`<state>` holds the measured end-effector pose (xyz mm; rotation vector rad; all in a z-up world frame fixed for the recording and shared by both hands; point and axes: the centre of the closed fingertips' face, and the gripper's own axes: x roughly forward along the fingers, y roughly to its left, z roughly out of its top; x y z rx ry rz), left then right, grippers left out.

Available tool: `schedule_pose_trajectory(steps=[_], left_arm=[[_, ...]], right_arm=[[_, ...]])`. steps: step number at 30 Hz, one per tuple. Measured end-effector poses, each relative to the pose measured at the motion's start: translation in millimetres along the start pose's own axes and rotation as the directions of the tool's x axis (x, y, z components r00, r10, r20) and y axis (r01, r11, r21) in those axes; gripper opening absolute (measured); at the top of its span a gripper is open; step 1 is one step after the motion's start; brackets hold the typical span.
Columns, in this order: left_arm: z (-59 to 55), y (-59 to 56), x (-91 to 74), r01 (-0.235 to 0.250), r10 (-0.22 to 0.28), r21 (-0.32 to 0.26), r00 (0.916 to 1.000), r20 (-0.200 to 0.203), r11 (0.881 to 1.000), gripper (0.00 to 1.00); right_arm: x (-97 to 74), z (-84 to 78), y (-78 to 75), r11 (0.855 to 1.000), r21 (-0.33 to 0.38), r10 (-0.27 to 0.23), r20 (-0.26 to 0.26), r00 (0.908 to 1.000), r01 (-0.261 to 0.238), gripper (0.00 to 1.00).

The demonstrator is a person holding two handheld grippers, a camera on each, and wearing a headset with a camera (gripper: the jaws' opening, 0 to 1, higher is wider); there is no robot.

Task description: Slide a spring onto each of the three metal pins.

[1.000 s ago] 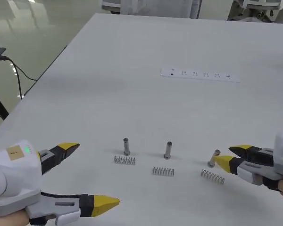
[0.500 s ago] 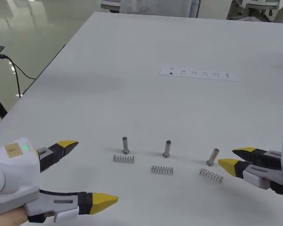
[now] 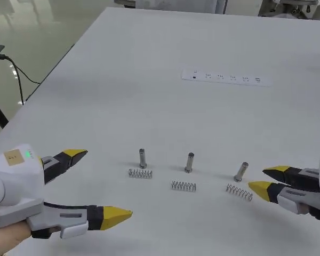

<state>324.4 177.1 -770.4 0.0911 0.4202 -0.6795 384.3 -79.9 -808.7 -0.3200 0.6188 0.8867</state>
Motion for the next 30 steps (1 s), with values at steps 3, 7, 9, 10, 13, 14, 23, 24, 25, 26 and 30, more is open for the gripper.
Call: schedule_pose_trajectory(steps=[3, 7, 9, 10, 13, 14, 23, 24, 25, 26, 30], left_arm=[[0.7, -0.1, -0.6, 0.0, 0.0, -0.004, 1.0, 0.003, 1.0, 0.95], [0.3, -0.2, -1.1, 0.0, 0.0, 0.0, 1.0, 0.0, 1.0, 0.95], [0.3, -0.3, -1.6, 0.002, -0.002, -0.004, 1.0, 0.002, 1.0, 0.95], [0.2, -0.1, -1.8, 0.001, -0.001, -0.002, 1.0, 0.001, 1.0, 0.95], [0.2, 0.5, -2.1, 0.002, -0.002, -0.001, 1.0, 0.0, 1.0, 0.95], [0.2, 0.6, -2.1, 0.003, -0.003, -0.002, 1.0, 0.001, 1.0, 0.95], [1.6, 3.7, -1.0, 0.01, -0.01, 0.009, 0.9999, -0.007, 1.0, 0.95], [2.4, 3.7, -0.7, 0.011, -0.011, 0.01, 0.9999, -0.005, 1.0, 0.95], [3.0, 3.8, -0.4, 0.011, -0.011, 0.009, 0.9999, -0.004, 1.0, 0.95], [3.4, 3.7, 0.1, 0.012, -0.012, 0.01, 0.9999, -0.003, 1.0, 0.95], [4.0, 2.1, 1.0, 0.017, -0.017, 0.01, 0.9999, -0.002, 1.0, 0.95]], right_arm=[[1.1, -0.4, 6.7, 0.994, -0.109, 0.011, -0.029, 0.9995, -0.014, 0.24], [3.8, 0.5, 13.6, 0.982, -0.184, 0.037, -0.045, 0.9983, -0.045, 0.24], [5.2, 0.6, 16.9, 0.975, -0.218, 0.038, -0.057, 0.9976, -0.05, 0.22], [5.9, 2.2, 17.3, 0.966, -0.255, 0.035, -0.054, 0.9979, -0.047, 0.21], [8.5, 0.4, 18.6, 0.962, -0.266, 0.046, -0.068, 0.9966, -0.062, 0.19], [8.9, 0.1, 19.1, 0.961, -0.267, 0.05, -0.071, 0.9962, -0.067, 0.2], [14.5, -13.4, 21.4, 0.945, -0.305, 0.076, -0.134, 0.9881, -0.114, 0.17], [16.4, -16.8, 21.0, 0.945, -0.304, 0.076, -0.147, 0.9862, -0.119, 0.17], [17.6, -18.3, 21.3, 0.944, -0.307, 0.075, -0.153, 0.9854, -0.12, 0.16], [18.8, -20.4, 21.8, 0.94, -0.316, 0.077, -0.163, 0.9836, -0.126, 0.16], [23.2, -24.3, 21.0, 0.933, -0.332, 0.08, -0.183, 0.9799, -0.138, 0.15]])
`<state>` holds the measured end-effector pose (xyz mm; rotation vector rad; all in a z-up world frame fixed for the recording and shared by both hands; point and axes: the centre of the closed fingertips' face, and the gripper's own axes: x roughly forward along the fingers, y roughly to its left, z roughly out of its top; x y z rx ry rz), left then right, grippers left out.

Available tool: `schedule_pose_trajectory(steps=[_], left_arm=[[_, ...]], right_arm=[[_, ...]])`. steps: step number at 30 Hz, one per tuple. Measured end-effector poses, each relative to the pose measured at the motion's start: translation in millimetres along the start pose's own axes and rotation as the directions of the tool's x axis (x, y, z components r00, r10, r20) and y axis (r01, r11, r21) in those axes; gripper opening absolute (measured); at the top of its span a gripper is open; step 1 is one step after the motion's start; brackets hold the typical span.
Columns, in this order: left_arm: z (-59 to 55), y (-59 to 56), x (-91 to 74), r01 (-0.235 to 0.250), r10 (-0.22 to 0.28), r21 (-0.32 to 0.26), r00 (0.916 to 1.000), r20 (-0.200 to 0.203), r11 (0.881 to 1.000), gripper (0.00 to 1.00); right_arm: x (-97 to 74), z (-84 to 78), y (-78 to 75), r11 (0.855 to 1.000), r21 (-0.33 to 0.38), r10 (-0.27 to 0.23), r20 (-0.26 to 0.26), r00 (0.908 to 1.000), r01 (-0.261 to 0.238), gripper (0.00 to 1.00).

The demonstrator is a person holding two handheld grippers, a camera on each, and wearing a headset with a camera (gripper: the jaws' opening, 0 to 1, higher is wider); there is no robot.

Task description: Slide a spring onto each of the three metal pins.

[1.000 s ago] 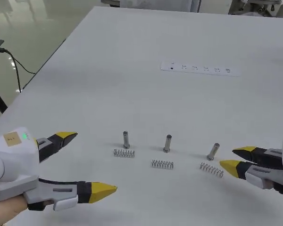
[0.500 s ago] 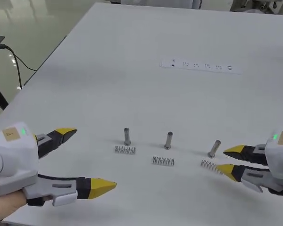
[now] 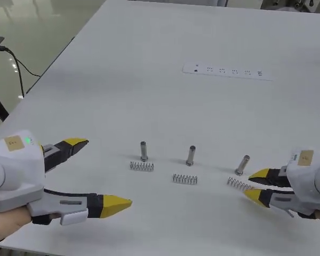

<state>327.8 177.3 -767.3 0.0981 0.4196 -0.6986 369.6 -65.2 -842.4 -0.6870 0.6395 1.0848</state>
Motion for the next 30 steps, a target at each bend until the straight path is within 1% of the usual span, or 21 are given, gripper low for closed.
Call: schedule_pose_trajectory(steps=[3, 7, 12, 16, 20, 21, 27, 30], left_arm=[[-0.7, -0.8, -0.2, 0.003, -0.003, -0.001, 1.0, -0.001, 1.0, 0.95], [-2.6, 0.0, -1.0, 0.003, -0.003, -0.003, 1.0, -0.004, 1.0, 0.95], [-3.0, 0.8, -1.9, 0.004, -0.004, -0.004, 1.0, -0.007, 1.0, 0.95], [-1.7, 1.1, -2.3, 0.003, -0.003, 0.001, 1.0, -0.005, 1.0, 0.95], [-0.3, 1.2, -2.7, 0.003, -0.003, 0.003, 1.0, -0.002, 1.0, 0.95], [-0.4, 0.9, -2.8, 0.004, -0.004, 0.004, 1.0, -0.003, 1.0, 0.95], [0.1, -2.6, -2.3, 0.014, -0.014, 0.007, 0.9999, -0.005, 1.0, 0.95], [2.0, -6.4, -2.0, 0.024, -0.024, 0.013, 0.9997, -0.006, 1.0, 0.94]], right_arm=[[1.6, 0.0, -0.6, 1.0, -0.017, 0.003, -0.009, 1.0, -0.003, 0.13], [4.7, 0.2, -2.8, 1.0, -0.015, 0.007, -0.015, 0.9999, -0.007, 0.13], [9.2, -0.2, 0.5, 0.999, -0.026, 0.026, -0.025, 0.9993, -0.026, 0.11], [13.9, -5.3, 1.8, 0.999, -0.033, 0.035, -0.048, 0.9982, -0.036, 0.1], [15.7, -10.2, 3.0, 0.999, -0.017, 0.038, -0.058, 0.9976, -0.039, 0.08], [15.6, -9.3, 2.9, 0.999, -0.017, 0.035, -0.048, 0.9982, -0.036, 0.08], [14.6, -9.3, 2.0, 0.998, -0.042, 0.039, -0.055, 0.9977, -0.041, 0.08], [11.0, -4.7, 2.6, 0.998, -0.05, 0.044, -0.043, 0.9981, -0.046, 0.08]])
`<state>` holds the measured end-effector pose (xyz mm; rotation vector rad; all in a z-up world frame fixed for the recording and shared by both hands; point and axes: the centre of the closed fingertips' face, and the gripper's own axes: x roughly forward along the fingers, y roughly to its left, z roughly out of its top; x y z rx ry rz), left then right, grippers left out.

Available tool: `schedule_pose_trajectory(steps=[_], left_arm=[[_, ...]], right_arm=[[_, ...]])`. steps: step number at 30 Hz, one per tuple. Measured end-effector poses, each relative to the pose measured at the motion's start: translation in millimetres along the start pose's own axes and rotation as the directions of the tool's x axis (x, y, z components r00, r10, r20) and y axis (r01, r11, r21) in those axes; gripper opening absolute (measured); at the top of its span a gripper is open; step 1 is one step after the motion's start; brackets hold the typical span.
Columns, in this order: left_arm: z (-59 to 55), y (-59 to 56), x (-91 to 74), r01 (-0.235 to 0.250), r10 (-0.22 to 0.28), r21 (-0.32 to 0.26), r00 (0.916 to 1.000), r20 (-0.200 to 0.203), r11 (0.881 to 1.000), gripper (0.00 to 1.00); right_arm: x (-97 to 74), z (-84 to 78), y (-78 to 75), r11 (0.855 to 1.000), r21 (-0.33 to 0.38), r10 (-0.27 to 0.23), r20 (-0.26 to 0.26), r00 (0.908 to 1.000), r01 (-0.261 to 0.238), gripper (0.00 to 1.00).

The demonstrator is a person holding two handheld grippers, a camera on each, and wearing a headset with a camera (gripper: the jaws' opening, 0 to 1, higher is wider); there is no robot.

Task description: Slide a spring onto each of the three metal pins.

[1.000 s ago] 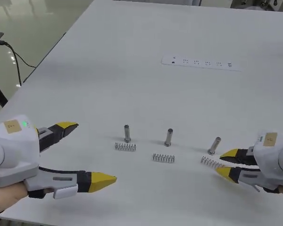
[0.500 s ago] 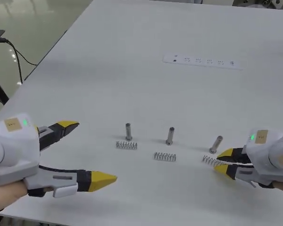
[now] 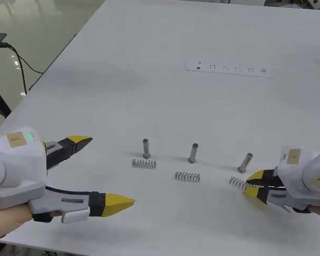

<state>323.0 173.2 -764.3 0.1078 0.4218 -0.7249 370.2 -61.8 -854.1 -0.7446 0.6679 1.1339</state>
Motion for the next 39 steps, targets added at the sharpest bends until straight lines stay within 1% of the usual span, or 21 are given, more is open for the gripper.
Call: schedule_pose_trajectory(steps=[4, 9, 11, 12, 14, 15, 16, 17, 19, 21, 22, 24, 31, 34, 35, 36, 37, 38, 39], left_arm=[[3.7, -5.0, 0.1, 0.019, -0.019, 0.002, 0.9998, 0.007, 1.0, 0.93], [6.3, -12.2, 1.9, 0.05, -0.05, 0.015, 0.9987, 0.004, 0.999, 0.91], [8.1, -15.2, 3.0, 0.071, -0.071, 0.013, 0.9975, 0.006, 0.997, 0.89], [8.1, -18.8, 4.1, 0.098, -0.098, 0.007, 0.9952, 0.001, 0.995, 0.87], [7.4, -23.8, 6.2, 0.131, -0.131, 0.013, 0.9913, -0.012, 0.991, 0.87], [7.5, -28.0, 7.2, 0.156, -0.155, 0.02, 0.9877, -0.016, 0.988, 0.87], [6.6, -32.9, 8.6, 0.186, -0.185, 0.031, 0.9823, -0.03, 0.982, 0.86], [6.8, -34.0, 10.1, 0.192, -0.19, 0.038, 0.9811, -0.034, 0.981, 0.86], [7.2, -38.4, 13.1, 0.22, -0.217, 0.056, 0.975, -0.046, 0.974, 0.84], [7.3, -40.5, 16.1, 0.242, -0.239, 0.054, 0.9695, -0.055, 0.969, 0.82], [7.8, -41.1, 17.4, 0.249, -0.246, 0.052, 0.9675, -0.056, 0.967, 0.81], [9.5, -40.9, 21.0, 0.255, -0.252, 0.057, 0.9663, -0.052, 0.965, 0.81], [13.9, -47.7, 31.7, 0.31, -0.308, 0.044, 0.9506, -0.039, 0.95, 0.75], [12.5, -51.6, 36.8, 0.344, -0.342, 0.036, 0.9388, -0.04, 0.938, 0.72], [12.2, -53.5, 39.5, 0.36, -0.359, 0.031, 0.9326, -0.039, 0.932, 0.7], [12.6, -54.8, 41.4, 0.369, -0.368, 0.025, 0.929, -0.035, 0.929, 0.67], [13.1, -55.6, 43.8, 0.375, -0.375, 0.021, 0.9266, -0.033, 0.927, 0.66], [14.3, -57.6, 47.3, 0.388, -0.388, 0.023, 0.9214, -0.03, 0.921, 0.65], [15.7, -58.7, 49.8, 0.395, -0.394, 0.022, 0.9187, -0.025, 0.919, 0.63]], right_arm=[[-4.1, 3.6, 2.3, 0.999, -0.041, 0.006, -0.004, 1.0, -0.006, 0.08], [-11.7, 12.2, 5.5, 0.998, -0.064, 0.017, 0.008, 0.9998, -0.016, 0.08], [-14.6, 17.2, 7.5, 0.997, -0.076, 0.023, 0.016, 0.9996, -0.022, 0.08], [-16.4, 20.4, 9.3, 0.996, -0.083, 0.028, 0.021, 0.9994, -0.026, 0.08], [-18.4, 25.4, 11.9, 0.995, -0.094, 0.034, 0.031, 0.9989, -0.031, 0.08], [-19.0, 27.0, 13.0, 0.994, -0.099, 0.038, 0.033, 0.9987, -0.034, 0.08], [-19.7, 28.8, 14.6, 0.994, -0.107, 0.043, 0.035, 0.9985, -0.039, 0.08], [-20.9, 32.0, 16.9, 0.992, -0.116, 0.049, 0.04, 0.998, -0.044, 0.08], [-21.9, 35.4, 19.8, 0.99, -0.131, 0.061, 0.044, 0.9972, -0.055, 0.08], [-22.5, 37.8, 21.3, 0.988, -0.142, 0.066, 0.047, 0.9967, -0.059, 0.08], [-22.9, 38.7, 21.8, 0.987, -0.145, 0.069, 0.05, 0.9964, -0.061, 0.08], [-23.9, 40.9, 22.8, 0.987, -0.149, 0.074, 0.054, 0.9958, -0.065, 0.08], [-27.8, 49.0, 31.6, 0.98, -0.182, 0.099, 0.073, 0.9924, -0.084, 0.08], [-28.2, 51.7, 35.4, 0.977, -0.194, 0.109, 0.075, 0.9912, -0.093, 0.08], [-28.1, 53.0, 37.1, 0.975, -0.199, 0.115, 0.075, 0.9905, -0.098, 0.08], [-28.1, 54.0, 37.9, 0.975, -0.2, 0.117, 0.076, 0.9902, -0.1, 0.08], [-28.2, 55.6, 38.9, 0.974, -0.202, 0.121, 0.077, 0.9897, -0.103, 0.08], [-28.3, 56.9, 39.7, 0.973, -0.203, 0.124, 0.079, 0.9892, -0.106, 0.08], [-28.5, 58.4, 40.5, 0.973, -0.203, 0.127, 0.081, 0.9886, -0.108, 0.08]])
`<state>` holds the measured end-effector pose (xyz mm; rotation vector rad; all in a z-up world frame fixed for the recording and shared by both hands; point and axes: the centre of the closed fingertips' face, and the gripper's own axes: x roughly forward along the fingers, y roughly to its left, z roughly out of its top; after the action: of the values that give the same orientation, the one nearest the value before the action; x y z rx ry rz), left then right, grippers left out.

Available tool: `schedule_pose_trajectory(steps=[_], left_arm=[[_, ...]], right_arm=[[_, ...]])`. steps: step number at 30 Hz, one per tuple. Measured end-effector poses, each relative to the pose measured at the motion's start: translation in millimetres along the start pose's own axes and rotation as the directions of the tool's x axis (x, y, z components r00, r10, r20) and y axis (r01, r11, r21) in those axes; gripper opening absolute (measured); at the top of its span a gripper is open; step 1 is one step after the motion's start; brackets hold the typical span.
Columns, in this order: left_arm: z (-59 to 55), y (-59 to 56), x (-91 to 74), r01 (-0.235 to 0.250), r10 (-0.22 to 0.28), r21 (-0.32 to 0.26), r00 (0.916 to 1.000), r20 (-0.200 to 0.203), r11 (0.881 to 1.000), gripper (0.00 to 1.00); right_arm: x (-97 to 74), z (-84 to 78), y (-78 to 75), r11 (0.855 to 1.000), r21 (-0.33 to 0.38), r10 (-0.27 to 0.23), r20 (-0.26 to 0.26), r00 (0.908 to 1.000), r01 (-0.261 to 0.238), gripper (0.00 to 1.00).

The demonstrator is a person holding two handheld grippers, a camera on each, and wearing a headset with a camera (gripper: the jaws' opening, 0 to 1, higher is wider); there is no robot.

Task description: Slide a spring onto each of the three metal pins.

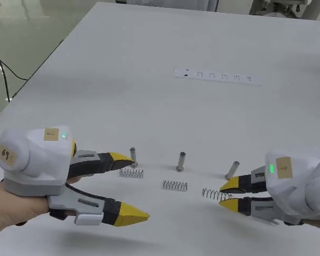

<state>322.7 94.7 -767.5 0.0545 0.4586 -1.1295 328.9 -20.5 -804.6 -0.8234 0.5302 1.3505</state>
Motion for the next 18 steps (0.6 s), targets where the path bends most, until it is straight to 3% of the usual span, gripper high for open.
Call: schedule_pose_trajectory(steps=[7, 12, 18], left_arm=[[12.6, -1.6, 19.7, 0.054, -0.054, -0.01, 0.9978, 0.039, 0.998, 0.55], [10.3, -3.7, 30.4, 0.083, -0.083, 0.007, 0.9963, 0.023, 0.997, 0.51], [16.8, -8.3, 47.0, 0.116, -0.116, 0.002, 0.9912, 0.063, 0.993, 0.44]], right_arm=[[-1.0, 13.8, -0.1, 1.0, -0.001, 0.01, 0.028, 0.9996, -0.009, 0.08], [-1.9, 22.2, 1.2, 1.0, -0.002, 0.018, 0.046, 0.9988, -0.018, 0.08], [0.3, 27.0, 5.8, 1.0, -0.016, 0.028, 0.048, 0.9985, -0.027, 0.08]])
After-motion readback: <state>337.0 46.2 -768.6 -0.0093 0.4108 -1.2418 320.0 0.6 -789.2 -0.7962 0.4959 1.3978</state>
